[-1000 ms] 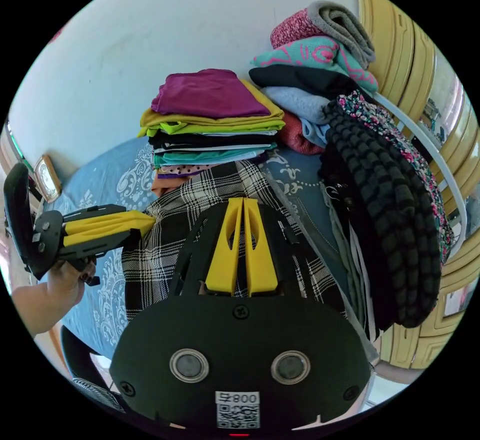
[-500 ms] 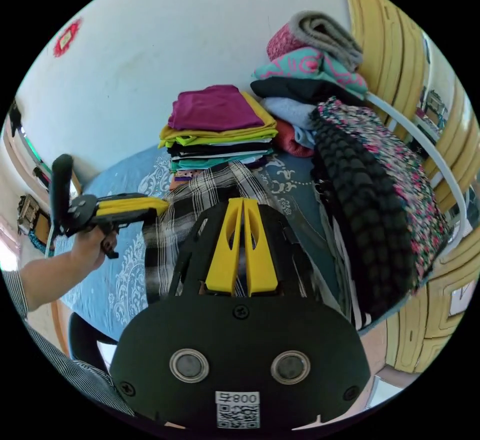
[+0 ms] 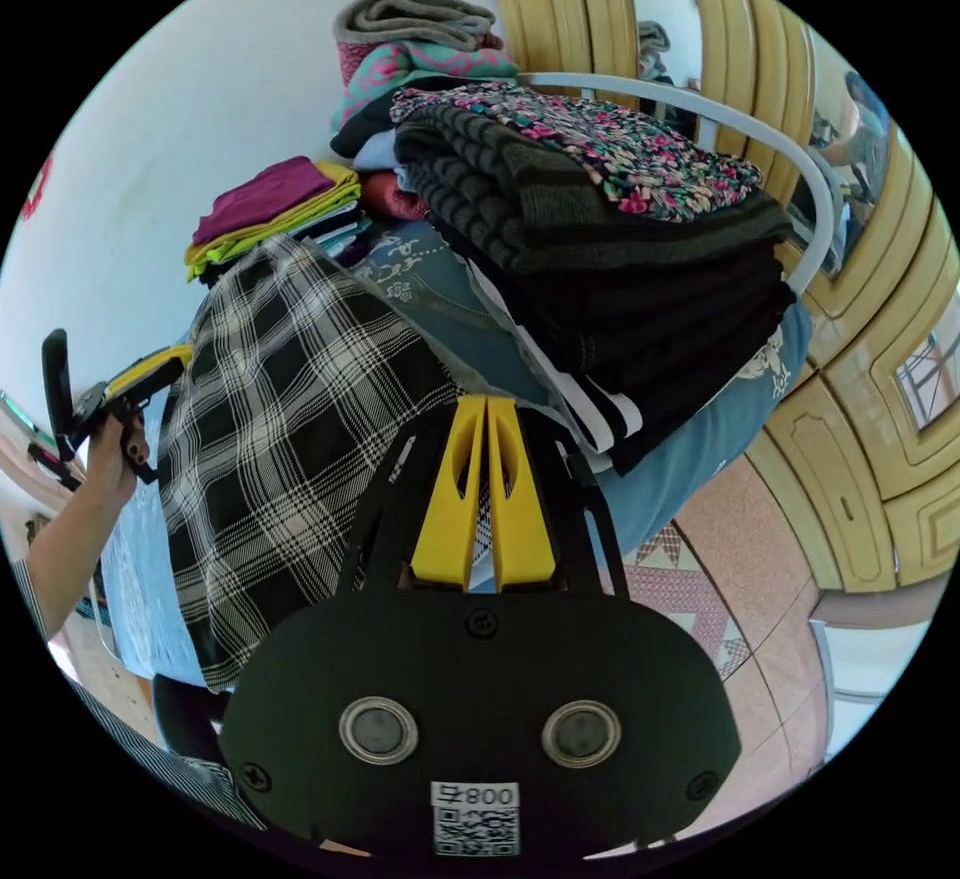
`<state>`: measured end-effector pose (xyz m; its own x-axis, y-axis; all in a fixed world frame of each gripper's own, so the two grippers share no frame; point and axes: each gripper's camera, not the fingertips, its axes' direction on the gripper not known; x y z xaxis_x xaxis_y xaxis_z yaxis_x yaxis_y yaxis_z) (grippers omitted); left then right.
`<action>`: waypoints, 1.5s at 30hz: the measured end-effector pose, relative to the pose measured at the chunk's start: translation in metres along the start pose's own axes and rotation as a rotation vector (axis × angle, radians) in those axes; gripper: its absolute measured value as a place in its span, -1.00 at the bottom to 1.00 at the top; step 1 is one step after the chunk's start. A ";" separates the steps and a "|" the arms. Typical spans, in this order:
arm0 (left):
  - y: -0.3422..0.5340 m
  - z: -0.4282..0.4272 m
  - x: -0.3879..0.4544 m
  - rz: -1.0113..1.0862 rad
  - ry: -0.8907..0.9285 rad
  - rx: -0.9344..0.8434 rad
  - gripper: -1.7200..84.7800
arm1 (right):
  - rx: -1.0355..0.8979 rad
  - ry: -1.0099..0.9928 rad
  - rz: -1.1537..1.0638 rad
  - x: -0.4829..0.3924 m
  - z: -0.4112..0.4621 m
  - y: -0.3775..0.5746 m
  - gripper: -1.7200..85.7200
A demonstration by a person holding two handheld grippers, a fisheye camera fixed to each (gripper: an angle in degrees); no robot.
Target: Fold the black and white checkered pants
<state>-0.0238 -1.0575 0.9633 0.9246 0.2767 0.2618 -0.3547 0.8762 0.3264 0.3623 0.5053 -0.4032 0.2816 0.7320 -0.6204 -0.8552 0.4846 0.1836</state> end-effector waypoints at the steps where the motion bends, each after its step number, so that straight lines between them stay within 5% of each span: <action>1: 0.003 -0.003 -0.001 -0.005 0.014 0.000 -0.96 | -0.001 0.001 0.003 0.000 -0.002 0.000 -0.96; 10: 0.023 -0.035 0.005 0.004 -0.062 0.004 -0.96 | 0.250 -0.111 -0.108 -0.056 -0.081 -0.004 -0.96; 18: 0.041 -0.041 0.002 0.051 -0.084 -0.009 -0.96 | -0.090 -0.118 -0.370 -0.154 -0.014 -0.045 -0.96; 27: 0.096 -0.105 -0.030 -0.078 0.181 0.142 -0.96 | 0.069 -0.193 -0.329 -0.135 -0.085 -0.042 -0.95; 34: 0.189 -0.104 -0.037 -0.152 0.216 -0.089 -0.94 | 0.240 -0.010 -0.240 -0.099 -0.133 -0.098 -0.83; 40: 0.241 -0.104 -0.029 -0.195 0.232 -0.261 -0.94 | 0.188 0.111 -0.239 -0.099 -0.128 -0.154 -0.78; 45: 0.254 -0.126 -0.034 -0.240 0.230 -0.237 -0.94 | 0.120 0.197 -0.258 -0.111 -0.114 -0.175 -0.75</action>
<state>-0.1275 -0.7950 0.9224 0.9937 0.1110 -0.0154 -0.1081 0.9859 0.1279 0.4315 0.2849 -0.4535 0.3826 0.4770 -0.7913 -0.7064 0.7030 0.0822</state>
